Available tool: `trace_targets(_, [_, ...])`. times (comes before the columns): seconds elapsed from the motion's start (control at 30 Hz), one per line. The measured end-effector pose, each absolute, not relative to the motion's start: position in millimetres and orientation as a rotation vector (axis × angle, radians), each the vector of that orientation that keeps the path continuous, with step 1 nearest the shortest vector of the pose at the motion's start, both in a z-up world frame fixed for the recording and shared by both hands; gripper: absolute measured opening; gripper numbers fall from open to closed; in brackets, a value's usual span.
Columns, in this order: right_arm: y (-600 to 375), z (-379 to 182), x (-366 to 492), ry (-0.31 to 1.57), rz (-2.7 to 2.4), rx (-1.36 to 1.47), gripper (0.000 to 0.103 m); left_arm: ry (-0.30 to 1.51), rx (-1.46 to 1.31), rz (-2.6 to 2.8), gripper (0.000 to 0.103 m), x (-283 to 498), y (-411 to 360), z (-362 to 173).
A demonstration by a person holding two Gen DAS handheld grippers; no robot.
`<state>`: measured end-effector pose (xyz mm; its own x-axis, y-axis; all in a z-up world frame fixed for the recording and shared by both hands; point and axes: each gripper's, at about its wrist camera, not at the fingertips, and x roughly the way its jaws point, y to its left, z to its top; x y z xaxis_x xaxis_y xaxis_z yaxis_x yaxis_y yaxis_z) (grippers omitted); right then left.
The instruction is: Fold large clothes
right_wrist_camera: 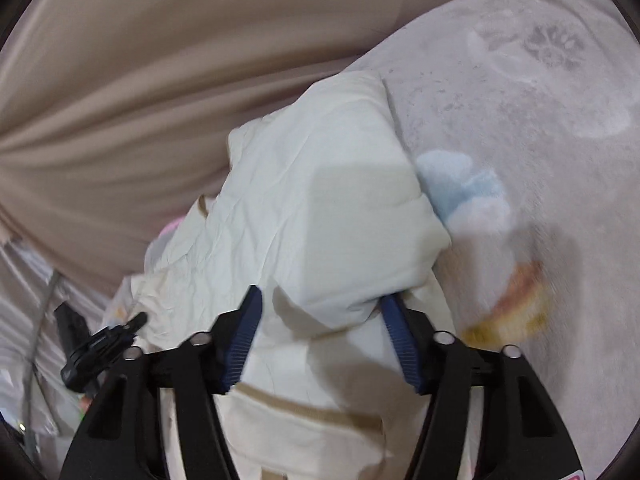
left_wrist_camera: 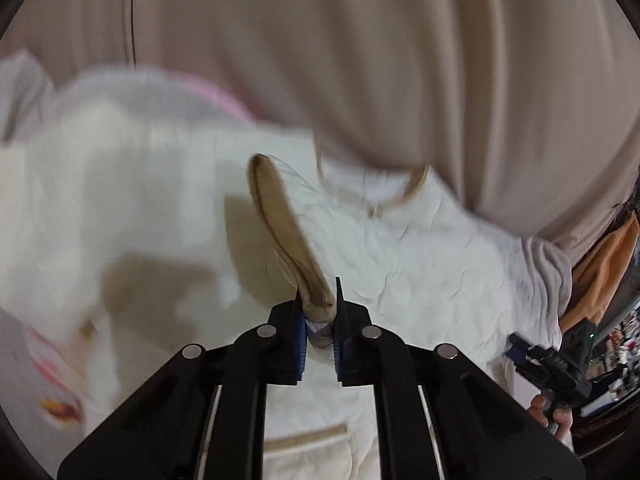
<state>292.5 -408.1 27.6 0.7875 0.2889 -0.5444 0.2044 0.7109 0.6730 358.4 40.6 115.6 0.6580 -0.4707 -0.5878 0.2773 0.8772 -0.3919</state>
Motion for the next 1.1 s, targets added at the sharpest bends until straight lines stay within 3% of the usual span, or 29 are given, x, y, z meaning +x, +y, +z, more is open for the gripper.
trace_targets(0.07, [-405,37,300,0.646,0.081,0.805,0.013,0.669,-0.281,-0.423,0.009,358,53,135])
trace_targets(0.2, [-376,66,284,0.483,0.096,0.645,0.009,0.702,-0.206,-0.331,0.01,377,55,105])
trace_targets(0.33, [-367,15,315,0.731,-0.023,0.534,0.007,0.849,-0.131,-0.262,0.01,398,42,21])
trace_targets(0.5, [-362,33,292,0.749,-0.066,0.472,0.013,0.785,-0.114,-0.262,0.013,389,38,23])
trace_targets(0.67, [-355,77,273,0.621,-0.199,0.382,0.016,0.767,-0.123,-0.249,0.013,387,32,20])
trace_targets(0.8, [-303,112,324,0.582,-0.051,0.274,0.018,0.758,-0.095,-0.235,0.013,384,30,22])
trace_targets(1.03, [-190,67,421,0.736,0.179,0.084,0.016,0.764,-0.108,-0.241,0.015,385,37,19])
trace_targets(1.07, [-185,59,427,0.746,0.158,0.04,0.007,0.765,-0.109,-0.242,0.015,387,36,18])
trace_targets(1.1, [-188,54,430,0.743,0.138,0.012,0.005,0.766,-0.111,-0.245,0.015,387,37,18])
